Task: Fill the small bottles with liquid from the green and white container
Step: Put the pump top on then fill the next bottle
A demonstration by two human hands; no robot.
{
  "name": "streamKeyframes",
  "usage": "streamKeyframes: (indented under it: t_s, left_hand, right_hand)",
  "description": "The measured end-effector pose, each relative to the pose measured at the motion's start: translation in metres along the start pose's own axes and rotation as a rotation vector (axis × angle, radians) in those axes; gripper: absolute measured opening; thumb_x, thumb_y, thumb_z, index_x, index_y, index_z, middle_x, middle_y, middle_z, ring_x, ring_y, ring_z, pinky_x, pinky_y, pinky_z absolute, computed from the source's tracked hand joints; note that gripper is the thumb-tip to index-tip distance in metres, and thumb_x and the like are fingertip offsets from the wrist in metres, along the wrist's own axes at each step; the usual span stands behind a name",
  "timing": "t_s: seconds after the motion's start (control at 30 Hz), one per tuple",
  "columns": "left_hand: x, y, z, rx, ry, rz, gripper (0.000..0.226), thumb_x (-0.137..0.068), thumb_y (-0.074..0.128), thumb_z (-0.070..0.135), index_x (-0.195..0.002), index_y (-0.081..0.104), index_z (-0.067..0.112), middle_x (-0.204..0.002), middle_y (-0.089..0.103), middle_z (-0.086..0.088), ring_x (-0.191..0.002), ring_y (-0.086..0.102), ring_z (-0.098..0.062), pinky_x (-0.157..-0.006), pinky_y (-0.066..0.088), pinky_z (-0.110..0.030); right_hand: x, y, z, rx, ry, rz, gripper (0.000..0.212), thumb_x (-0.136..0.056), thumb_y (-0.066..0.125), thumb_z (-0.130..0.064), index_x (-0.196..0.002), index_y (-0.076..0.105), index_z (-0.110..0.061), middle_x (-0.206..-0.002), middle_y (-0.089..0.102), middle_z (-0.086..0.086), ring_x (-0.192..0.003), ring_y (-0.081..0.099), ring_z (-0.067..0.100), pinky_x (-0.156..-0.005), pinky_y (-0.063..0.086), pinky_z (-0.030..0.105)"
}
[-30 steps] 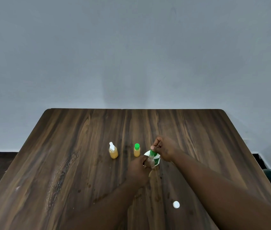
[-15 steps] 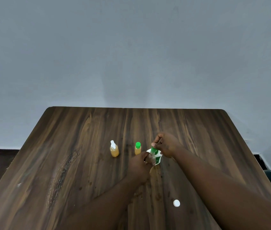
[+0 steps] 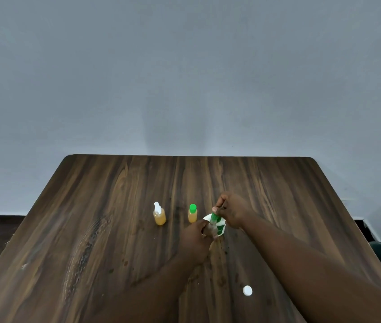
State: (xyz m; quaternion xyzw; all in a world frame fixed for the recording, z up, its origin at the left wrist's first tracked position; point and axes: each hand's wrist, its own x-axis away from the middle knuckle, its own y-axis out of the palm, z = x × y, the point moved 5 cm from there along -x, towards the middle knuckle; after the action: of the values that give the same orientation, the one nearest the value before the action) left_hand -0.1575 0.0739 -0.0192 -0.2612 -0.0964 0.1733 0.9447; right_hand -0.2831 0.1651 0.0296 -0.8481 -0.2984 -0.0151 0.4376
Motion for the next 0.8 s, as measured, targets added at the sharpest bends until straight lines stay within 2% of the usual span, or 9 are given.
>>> streamKeyframes:
  t_s: [0.07,0.13,0.2,0.3,0.37,0.53,0.67,0.73,0.8]
  left_hand:
    - [-0.003,-0.001,0.001,0.033,0.003,0.018,0.012,-0.083,0.069,0.009,-0.080,0.070,0.019,-0.078,0.070,0.021,-0.081,0.061,0.012,-0.067,0.039,-0.003]
    - [-0.003,-0.003,0.002,0.033,-0.003,0.017,0.011,-0.083,0.069,0.008,-0.080,0.071,0.019,-0.077,0.070,0.016,-0.080,0.061,0.013,-0.068,0.039,-0.003]
    - [-0.003,-0.002,0.000,0.020,-0.014,0.004,0.015,-0.084,0.070,0.009,-0.079,0.069,0.024,-0.077,0.070,0.017,-0.081,0.061,0.014,-0.067,0.039,-0.003]
    - [-0.001,0.001,-0.001,0.019,-0.013,-0.001,0.023,-0.084,0.069,0.011,-0.075,0.064,0.031,-0.078,0.070,0.024,-0.083,0.062,0.013,-0.068,0.040,-0.003]
    - [-0.002,0.000,0.001,0.027,-0.013,0.000,0.024,-0.084,0.068,0.010,-0.074,0.064,0.031,-0.077,0.068,0.030,-0.081,0.061,0.013,-0.067,0.039,-0.003]
    - [-0.003,-0.001,-0.003,0.023,-0.018,0.022,0.014,-0.085,0.070,0.011,-0.076,0.070,0.023,-0.080,0.072,0.017,-0.083,0.064,0.010,-0.068,0.041,-0.004]
    - [-0.003,-0.001,0.000,0.045,-0.018,0.029,0.019,-0.085,0.070,0.012,-0.075,0.067,0.028,-0.080,0.069,0.029,-0.082,0.063,0.010,-0.068,0.041,-0.004]
    - [-0.004,-0.003,0.001,0.065,-0.018,0.041,0.015,-0.083,0.070,0.008,-0.076,0.069,0.020,-0.075,0.069,0.023,-0.080,0.063,0.010,-0.068,0.041,-0.004]
    - [-0.004,-0.002,0.000,0.038,-0.021,0.032,0.009,-0.085,0.070,0.011,-0.079,0.070,0.018,-0.075,0.069,0.017,-0.078,0.063,0.008,-0.066,0.040,-0.005]
  right_hand:
    - [-0.002,-0.002,-0.003,-0.018,-0.007,-0.007,0.018,-0.085,0.076,-0.026,-0.077,0.061,-0.018,-0.074,0.063,-0.004,-0.077,0.064,0.019,-0.072,0.059,0.041]
    - [-0.002,-0.003,0.000,-0.038,-0.005,0.016,0.018,-0.084,0.076,-0.025,-0.079,0.062,-0.015,-0.074,0.063,-0.005,-0.075,0.062,0.017,-0.070,0.056,0.038]
    - [-0.001,-0.002,0.003,-0.005,-0.001,0.025,0.019,-0.086,0.074,-0.026,-0.076,0.059,-0.020,-0.073,0.061,-0.008,-0.074,0.057,0.013,-0.065,0.047,0.029]
    - [0.001,-0.002,-0.001,0.054,-0.006,0.002,0.018,-0.087,0.073,-0.028,-0.076,0.059,-0.023,-0.073,0.061,-0.011,-0.071,0.055,0.007,-0.057,0.040,0.024]
    - [-0.001,-0.005,-0.004,0.048,-0.009,-0.004,0.015,-0.086,0.073,-0.028,-0.080,0.063,-0.020,-0.074,0.062,-0.011,-0.071,0.057,0.008,-0.058,0.042,0.025]
    - [0.001,-0.001,0.004,0.006,0.010,0.019,0.018,-0.087,0.073,-0.028,-0.077,0.059,-0.021,-0.075,0.061,-0.008,-0.073,0.057,0.013,-0.057,0.042,0.025]
    - [-0.003,-0.004,-0.007,0.072,-0.008,-0.003,0.016,-0.086,0.074,-0.028,-0.081,0.064,-0.017,-0.078,0.064,-0.007,-0.075,0.060,0.012,-0.068,0.053,0.034]
    - [-0.003,-0.006,-0.006,0.025,-0.014,0.009,0.017,-0.086,0.075,-0.026,-0.085,0.065,-0.011,-0.080,0.065,-0.003,-0.076,0.060,0.015,-0.072,0.055,0.039]
    - [-0.001,-0.005,-0.002,0.006,-0.010,0.025,0.017,-0.086,0.074,-0.025,-0.084,0.064,-0.011,-0.080,0.064,-0.002,-0.077,0.059,0.016,-0.070,0.052,0.034]
